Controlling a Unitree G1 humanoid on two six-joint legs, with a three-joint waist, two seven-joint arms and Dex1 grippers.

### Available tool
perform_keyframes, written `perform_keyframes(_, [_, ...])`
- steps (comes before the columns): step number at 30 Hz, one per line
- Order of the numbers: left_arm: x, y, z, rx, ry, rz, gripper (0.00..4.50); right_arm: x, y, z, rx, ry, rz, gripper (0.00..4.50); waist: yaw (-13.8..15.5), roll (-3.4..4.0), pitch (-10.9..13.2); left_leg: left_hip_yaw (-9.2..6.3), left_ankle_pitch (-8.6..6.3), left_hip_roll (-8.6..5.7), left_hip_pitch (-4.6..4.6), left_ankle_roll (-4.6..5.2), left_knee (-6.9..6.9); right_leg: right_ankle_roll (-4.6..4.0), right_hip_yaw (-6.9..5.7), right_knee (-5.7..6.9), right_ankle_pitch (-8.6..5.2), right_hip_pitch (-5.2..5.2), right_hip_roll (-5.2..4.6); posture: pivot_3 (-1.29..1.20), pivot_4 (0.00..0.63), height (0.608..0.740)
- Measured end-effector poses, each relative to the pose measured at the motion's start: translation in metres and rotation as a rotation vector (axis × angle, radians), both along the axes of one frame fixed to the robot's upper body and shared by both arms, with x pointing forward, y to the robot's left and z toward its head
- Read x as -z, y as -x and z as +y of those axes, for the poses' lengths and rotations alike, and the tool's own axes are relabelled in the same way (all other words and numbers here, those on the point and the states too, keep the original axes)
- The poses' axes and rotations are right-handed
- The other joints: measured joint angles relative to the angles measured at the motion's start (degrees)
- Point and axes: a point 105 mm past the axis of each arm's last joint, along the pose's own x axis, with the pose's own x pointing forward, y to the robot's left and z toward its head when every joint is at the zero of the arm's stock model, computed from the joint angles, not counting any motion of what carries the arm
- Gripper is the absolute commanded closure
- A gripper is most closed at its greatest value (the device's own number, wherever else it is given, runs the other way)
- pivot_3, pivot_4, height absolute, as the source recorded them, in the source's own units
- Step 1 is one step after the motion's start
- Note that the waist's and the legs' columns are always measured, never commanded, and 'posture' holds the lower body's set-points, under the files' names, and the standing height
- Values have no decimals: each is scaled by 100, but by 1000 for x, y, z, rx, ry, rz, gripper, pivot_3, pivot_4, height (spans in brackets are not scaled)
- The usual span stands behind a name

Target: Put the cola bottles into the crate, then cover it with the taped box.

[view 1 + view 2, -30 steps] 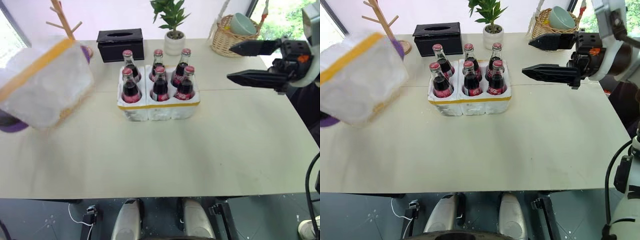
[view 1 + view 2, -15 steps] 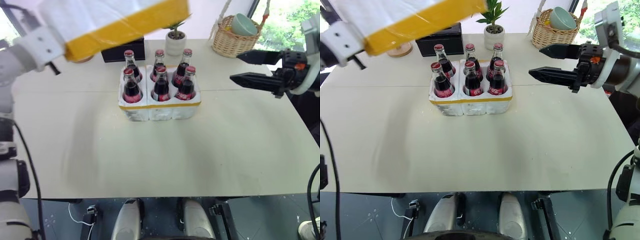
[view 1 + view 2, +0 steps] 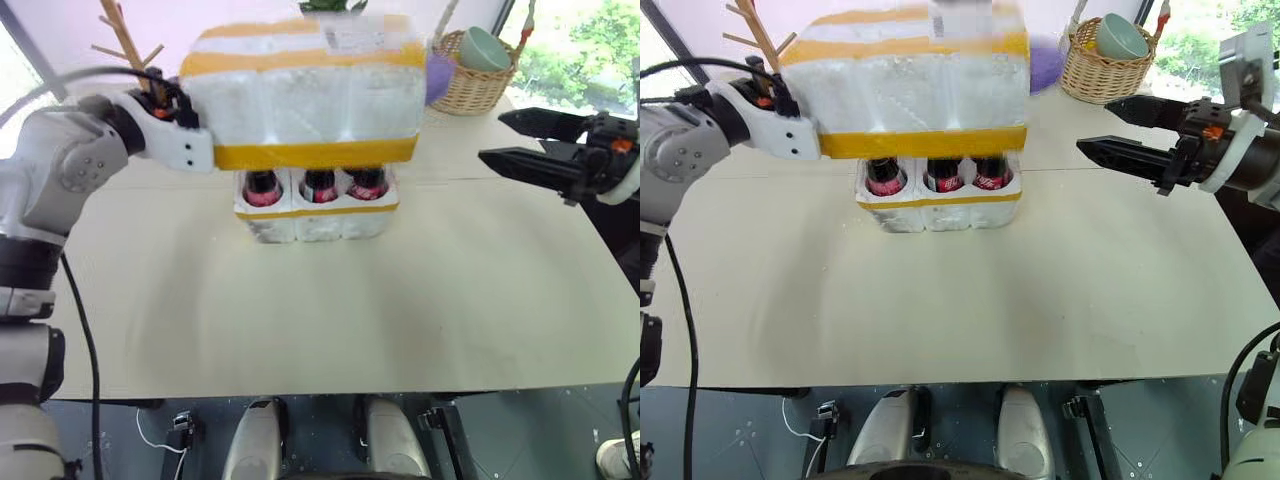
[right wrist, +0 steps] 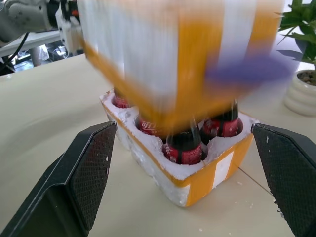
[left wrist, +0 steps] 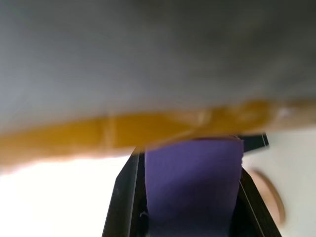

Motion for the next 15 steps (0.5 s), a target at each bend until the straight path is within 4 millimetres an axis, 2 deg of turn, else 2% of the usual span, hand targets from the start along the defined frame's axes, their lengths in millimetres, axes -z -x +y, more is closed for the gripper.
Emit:
perform_keyframes(6, [7, 11, -14, -5, -29, -12, 4084, 3, 0, 1, 5, -9, 8, 0, -2, -1, 0, -1, 0, 0, 0, 0, 0, 0, 0, 0, 0, 1, 0, 0, 150, 736])
perform_keyframes(10, [24, 13, -11, -24, -17, 41, 2175, 4, -1, 2, 8, -8, 11, 0, -14, 0, -1, -2, 0, 0, 2, 1, -1, 0, 1, 0, 0, 1, 0, 0, 150, 736])
perform_keyframes(14, [45, 16, -6, -36, -4, 110, 84, 13, -3, 3, 3, 21, 30, 0, -5, 0, -1, -2, 0, 0, 1, 1, 0, 0, 1, -1, 0, 1, 0, 0, 150, 736])
perform_keyframes(15, [48, 18, -2, -41, 4, 126, 84, 15, -4, 2, 6, 25, 37, 0, -4, 0, 0, -2, 0, 0, 0, 1, 0, 0, 1, -1, 0, 1, 0, 0, 150, 736])
